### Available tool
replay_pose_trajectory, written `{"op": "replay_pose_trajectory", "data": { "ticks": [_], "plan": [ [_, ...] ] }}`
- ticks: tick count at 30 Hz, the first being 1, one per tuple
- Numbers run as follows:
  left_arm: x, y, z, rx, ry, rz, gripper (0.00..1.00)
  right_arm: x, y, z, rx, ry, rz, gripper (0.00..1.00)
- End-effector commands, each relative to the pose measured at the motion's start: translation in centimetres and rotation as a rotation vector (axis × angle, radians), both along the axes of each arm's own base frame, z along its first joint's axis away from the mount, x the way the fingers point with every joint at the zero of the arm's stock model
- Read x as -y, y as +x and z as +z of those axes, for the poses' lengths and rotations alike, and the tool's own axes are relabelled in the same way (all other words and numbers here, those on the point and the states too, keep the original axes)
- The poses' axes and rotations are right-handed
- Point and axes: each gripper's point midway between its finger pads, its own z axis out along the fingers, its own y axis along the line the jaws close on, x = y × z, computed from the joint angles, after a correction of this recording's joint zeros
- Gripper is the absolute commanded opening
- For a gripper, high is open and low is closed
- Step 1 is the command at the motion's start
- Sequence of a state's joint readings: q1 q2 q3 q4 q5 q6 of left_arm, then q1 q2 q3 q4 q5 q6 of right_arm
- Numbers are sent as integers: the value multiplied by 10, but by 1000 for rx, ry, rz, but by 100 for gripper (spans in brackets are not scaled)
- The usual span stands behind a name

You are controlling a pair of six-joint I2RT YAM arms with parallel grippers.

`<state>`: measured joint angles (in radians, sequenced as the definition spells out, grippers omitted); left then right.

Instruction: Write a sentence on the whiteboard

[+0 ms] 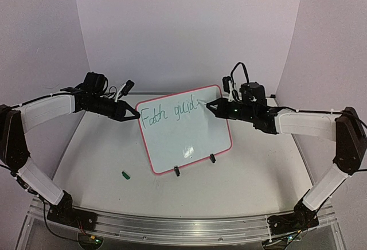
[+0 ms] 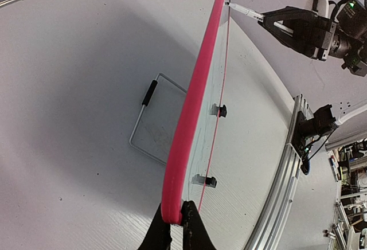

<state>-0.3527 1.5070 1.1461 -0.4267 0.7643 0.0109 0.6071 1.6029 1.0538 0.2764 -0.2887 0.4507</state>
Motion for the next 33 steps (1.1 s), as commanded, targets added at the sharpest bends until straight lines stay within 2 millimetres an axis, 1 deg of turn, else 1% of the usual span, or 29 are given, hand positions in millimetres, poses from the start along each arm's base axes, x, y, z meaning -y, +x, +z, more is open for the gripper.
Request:
{"op": "replay_pose_trajectory", "data": {
  "ticks": [1,12,17,25,29,33],
  "plan": [
    [5,-20,-42,-59,125,-63,0,-5,2,6,17,19,27,0],
    [7,-20,-42,-61,124,-66,0,6,-14,-20,-41,-3,22,0],
    [7,-20,-43,-63,125,-68,0,11,-16,-22,-43,-10,1,0],
    [7,-20,-44,-64,126,-68,0,21,-8,-6,0,-21,-65,0],
    [7,-20,-43,-61,126,-67,0,19,-8,17,46,2,-53,0],
    [7,-20,-42,-60,126,-68,0,19,-11,35,82,24,-44,0]
  ]
}}
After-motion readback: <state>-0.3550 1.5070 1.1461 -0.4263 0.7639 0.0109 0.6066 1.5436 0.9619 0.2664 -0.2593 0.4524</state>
